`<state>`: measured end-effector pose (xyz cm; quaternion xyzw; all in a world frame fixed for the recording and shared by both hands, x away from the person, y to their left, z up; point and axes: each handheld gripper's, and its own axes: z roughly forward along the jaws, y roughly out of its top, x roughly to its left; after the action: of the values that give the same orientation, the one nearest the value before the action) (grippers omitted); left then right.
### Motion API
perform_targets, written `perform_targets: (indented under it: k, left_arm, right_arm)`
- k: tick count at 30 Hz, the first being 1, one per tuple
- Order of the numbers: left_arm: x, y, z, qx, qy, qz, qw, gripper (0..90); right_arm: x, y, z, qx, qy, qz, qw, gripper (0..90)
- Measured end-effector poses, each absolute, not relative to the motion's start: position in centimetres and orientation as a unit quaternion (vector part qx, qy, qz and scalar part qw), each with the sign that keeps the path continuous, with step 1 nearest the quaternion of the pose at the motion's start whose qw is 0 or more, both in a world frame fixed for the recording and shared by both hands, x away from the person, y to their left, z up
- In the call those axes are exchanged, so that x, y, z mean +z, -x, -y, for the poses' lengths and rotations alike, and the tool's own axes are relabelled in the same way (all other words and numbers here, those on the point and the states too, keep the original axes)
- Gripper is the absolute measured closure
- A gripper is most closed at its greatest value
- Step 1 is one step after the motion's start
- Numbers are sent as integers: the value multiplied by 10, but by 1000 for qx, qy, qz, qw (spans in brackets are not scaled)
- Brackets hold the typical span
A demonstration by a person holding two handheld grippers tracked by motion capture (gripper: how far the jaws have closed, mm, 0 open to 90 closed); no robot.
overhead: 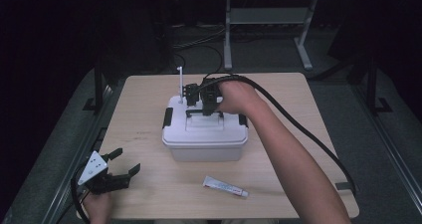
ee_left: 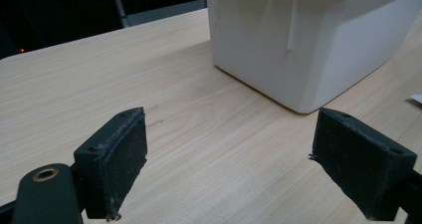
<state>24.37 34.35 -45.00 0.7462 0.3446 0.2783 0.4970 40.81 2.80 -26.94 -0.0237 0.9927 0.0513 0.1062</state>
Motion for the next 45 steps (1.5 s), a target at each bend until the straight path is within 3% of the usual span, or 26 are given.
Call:
perform_targets:
  k: [27,45]
  left_arm:
    - [-450,-244,-344,277,-743,-346,501,135]
    - [-450,-243,-344,277,-742,-347,502,135]
  right_arm:
    - [-262,-419,-25,66,0,-995,80,839]
    - [-242,-415,-16,77,-5,-993,88,842]
